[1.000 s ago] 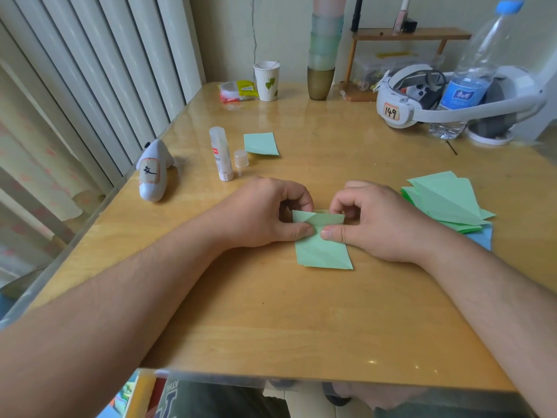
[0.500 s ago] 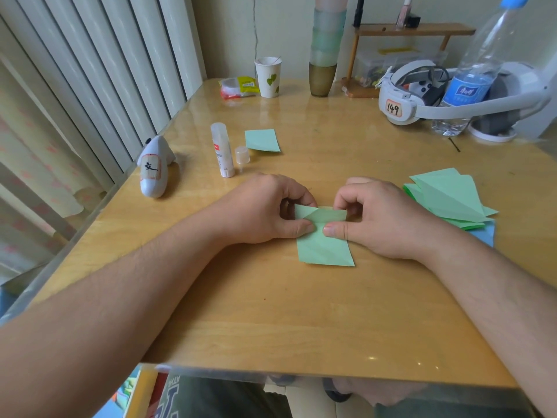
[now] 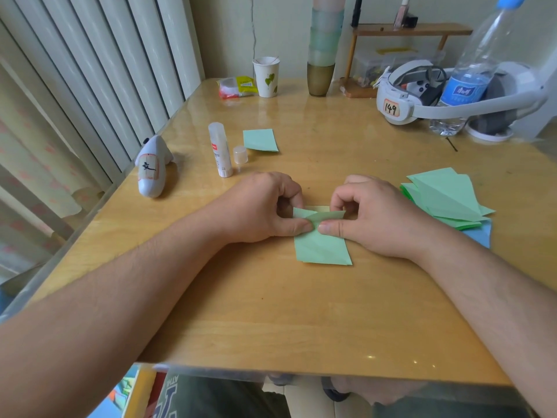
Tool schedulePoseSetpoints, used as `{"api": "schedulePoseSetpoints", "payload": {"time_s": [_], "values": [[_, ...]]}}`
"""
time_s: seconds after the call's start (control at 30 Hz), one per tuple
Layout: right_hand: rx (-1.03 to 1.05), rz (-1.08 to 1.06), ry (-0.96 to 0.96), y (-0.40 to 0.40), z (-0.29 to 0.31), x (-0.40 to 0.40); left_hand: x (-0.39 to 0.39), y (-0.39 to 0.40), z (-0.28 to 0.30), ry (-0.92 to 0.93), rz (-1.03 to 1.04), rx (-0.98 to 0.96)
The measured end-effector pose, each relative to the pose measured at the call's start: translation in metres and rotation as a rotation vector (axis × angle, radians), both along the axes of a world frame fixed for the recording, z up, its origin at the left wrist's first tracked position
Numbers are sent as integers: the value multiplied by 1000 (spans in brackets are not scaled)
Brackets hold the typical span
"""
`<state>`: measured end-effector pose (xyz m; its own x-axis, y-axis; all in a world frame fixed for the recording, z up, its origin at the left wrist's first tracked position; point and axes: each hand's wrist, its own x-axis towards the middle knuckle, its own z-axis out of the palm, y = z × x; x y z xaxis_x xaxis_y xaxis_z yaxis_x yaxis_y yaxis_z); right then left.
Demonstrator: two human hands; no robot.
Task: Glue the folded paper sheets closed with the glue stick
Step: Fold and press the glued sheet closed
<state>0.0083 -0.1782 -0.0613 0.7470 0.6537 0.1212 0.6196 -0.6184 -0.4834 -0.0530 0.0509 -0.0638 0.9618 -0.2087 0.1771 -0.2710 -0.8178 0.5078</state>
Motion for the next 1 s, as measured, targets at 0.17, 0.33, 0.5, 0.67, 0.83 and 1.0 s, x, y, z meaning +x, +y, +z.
{"api": "schedulePoseSetpoints", "payload": {"time_s": [0.17, 0.33, 0.5, 0.67, 0.83, 1.0], "values": [[62, 5, 41, 1, 1, 2, -1, 0, 2, 13, 7, -3], [-185, 103, 10, 14, 23, 11, 0, -5, 3, -18, -25, 31], [-176, 115, 19, 18, 23, 16, 2, -4, -1, -56, -35, 53], [-2, 71, 100, 3, 8, 16, 4, 3, -1, -41, -45, 20], [33, 78, 102, 5, 9, 16, 5, 2, 1, -58, -52, 5], [54, 103, 99, 15, 7, 16, 7, -3, 3, -31, -57, -46]]}}
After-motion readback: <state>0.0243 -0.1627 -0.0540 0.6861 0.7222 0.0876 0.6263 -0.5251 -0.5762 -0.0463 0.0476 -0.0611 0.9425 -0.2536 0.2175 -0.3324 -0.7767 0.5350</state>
